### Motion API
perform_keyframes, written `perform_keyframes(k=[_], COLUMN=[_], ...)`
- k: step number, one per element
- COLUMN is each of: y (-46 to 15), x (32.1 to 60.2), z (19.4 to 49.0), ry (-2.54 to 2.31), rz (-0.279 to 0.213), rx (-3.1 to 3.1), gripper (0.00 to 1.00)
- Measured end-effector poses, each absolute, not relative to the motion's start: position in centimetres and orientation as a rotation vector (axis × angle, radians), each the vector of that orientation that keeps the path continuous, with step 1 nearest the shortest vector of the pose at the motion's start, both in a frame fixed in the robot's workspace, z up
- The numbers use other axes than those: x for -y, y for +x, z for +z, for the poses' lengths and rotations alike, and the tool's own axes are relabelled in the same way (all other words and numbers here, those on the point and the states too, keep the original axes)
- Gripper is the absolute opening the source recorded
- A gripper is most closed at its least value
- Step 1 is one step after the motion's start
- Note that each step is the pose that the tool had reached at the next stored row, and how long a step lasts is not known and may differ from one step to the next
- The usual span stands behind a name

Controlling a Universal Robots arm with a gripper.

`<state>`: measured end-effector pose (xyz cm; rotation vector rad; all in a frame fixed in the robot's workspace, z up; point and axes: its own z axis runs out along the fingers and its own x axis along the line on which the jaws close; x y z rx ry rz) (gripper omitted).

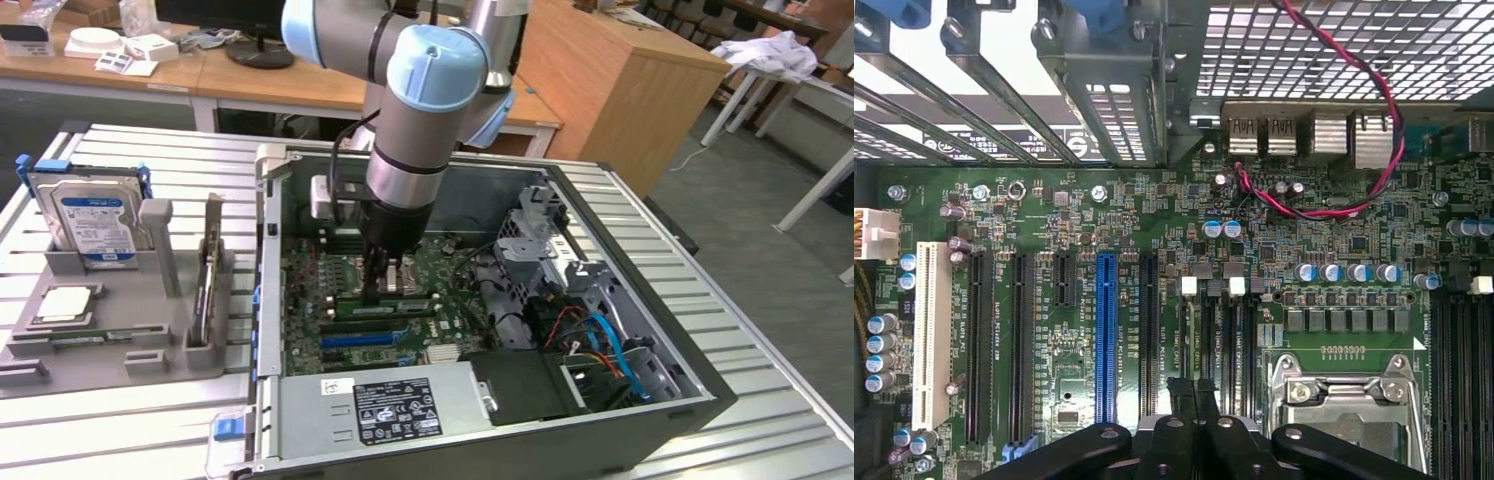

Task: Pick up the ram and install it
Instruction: 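Press down the ram until it locks into place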

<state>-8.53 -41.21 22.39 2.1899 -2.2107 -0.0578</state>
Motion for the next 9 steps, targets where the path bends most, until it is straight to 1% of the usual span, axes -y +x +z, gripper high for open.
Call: perform_keyframes(k=[9], y=[-8.53], x=[41.22], z=[22.33], ry=[2.19], rz=[-0.058], rx=[2.21], gripper=[0.11])
